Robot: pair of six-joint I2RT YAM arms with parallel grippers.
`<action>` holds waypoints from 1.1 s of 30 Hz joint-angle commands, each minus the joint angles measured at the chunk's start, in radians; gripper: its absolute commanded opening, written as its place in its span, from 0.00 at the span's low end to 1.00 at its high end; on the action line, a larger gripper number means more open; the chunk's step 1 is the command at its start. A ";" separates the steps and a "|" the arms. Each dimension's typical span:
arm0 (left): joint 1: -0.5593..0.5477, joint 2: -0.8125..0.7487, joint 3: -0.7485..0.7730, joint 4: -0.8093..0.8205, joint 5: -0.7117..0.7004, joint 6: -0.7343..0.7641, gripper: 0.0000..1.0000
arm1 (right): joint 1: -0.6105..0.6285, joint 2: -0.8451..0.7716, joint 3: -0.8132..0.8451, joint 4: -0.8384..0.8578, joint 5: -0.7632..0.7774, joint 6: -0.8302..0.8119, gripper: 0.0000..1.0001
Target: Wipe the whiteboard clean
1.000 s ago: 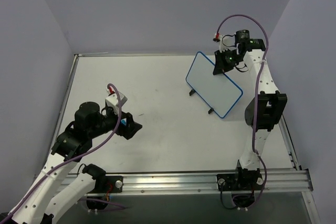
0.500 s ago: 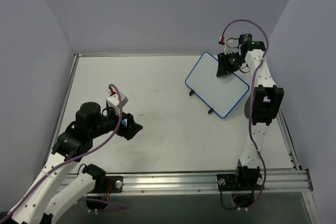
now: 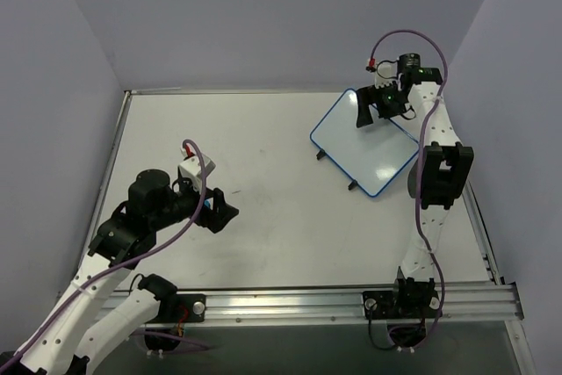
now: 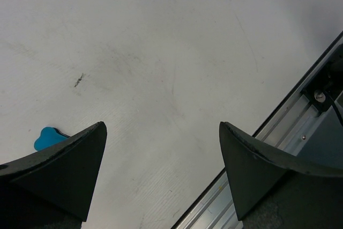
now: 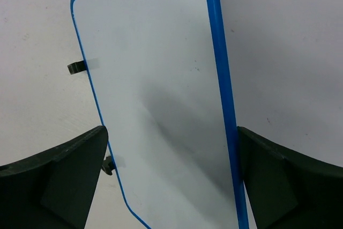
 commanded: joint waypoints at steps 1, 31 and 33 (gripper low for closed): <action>-0.003 0.002 0.009 0.011 -0.057 -0.006 0.94 | 0.011 -0.078 0.044 0.020 0.107 0.047 1.00; 0.033 -0.010 0.475 -0.484 -0.921 -0.181 0.94 | 0.278 -1.490 -0.919 0.237 0.812 0.598 1.00; 0.033 -0.062 0.507 -0.509 -0.951 -0.143 0.94 | 0.278 -1.526 -0.895 0.160 0.872 0.601 1.00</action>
